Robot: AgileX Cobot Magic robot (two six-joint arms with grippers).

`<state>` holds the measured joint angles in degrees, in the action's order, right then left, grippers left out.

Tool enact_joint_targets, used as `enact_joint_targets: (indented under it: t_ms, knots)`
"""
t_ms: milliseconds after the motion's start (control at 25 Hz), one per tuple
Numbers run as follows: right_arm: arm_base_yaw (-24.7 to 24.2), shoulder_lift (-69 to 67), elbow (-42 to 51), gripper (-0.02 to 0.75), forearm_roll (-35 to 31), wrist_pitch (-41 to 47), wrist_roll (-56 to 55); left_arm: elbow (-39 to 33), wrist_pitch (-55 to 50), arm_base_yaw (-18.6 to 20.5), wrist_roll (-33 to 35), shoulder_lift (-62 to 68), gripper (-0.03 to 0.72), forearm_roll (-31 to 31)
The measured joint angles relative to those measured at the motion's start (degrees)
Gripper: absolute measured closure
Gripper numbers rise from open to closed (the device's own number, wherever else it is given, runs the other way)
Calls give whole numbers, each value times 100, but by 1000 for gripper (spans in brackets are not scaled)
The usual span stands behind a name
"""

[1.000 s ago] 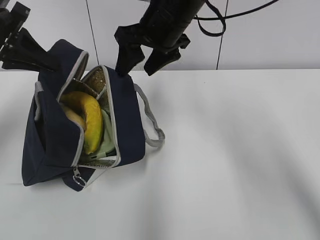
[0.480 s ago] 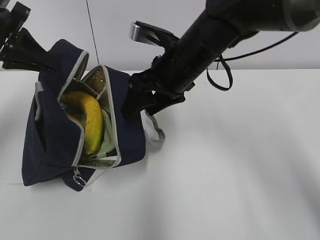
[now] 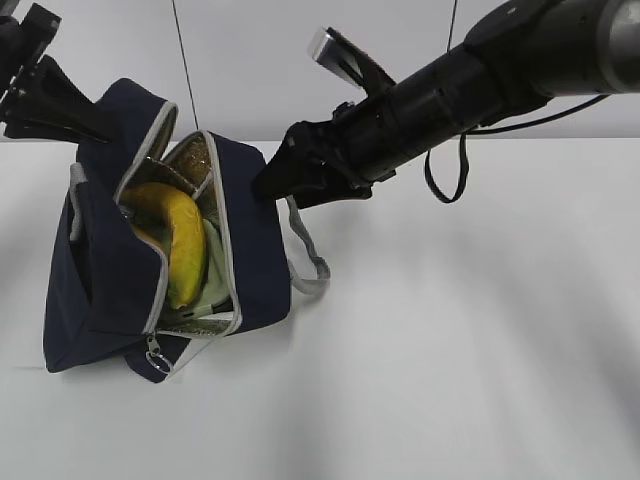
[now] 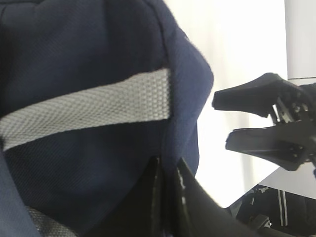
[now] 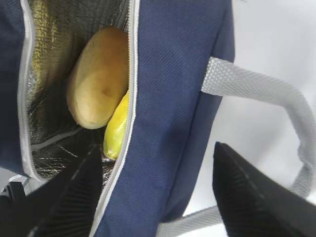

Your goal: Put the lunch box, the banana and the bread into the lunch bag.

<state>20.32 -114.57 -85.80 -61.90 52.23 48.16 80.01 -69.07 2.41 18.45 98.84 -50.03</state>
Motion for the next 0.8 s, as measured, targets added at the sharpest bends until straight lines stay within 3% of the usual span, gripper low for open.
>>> enact_joint_targets:
  t_ms: [400,480,680,800]
  knots:
    - [33,-598,0,286,-666,20,459,0,0,0,0,0,703,0]
    - [33,-664,0,337,-819,20,606,0,0,0,0,0,703,0]
    - [33,-690,0,566,-1132,20,916,0,0,0,0,0,703,0]
    - [33,-690,0,663,-1192,89,1052,0,0,0,0,0,703,11]
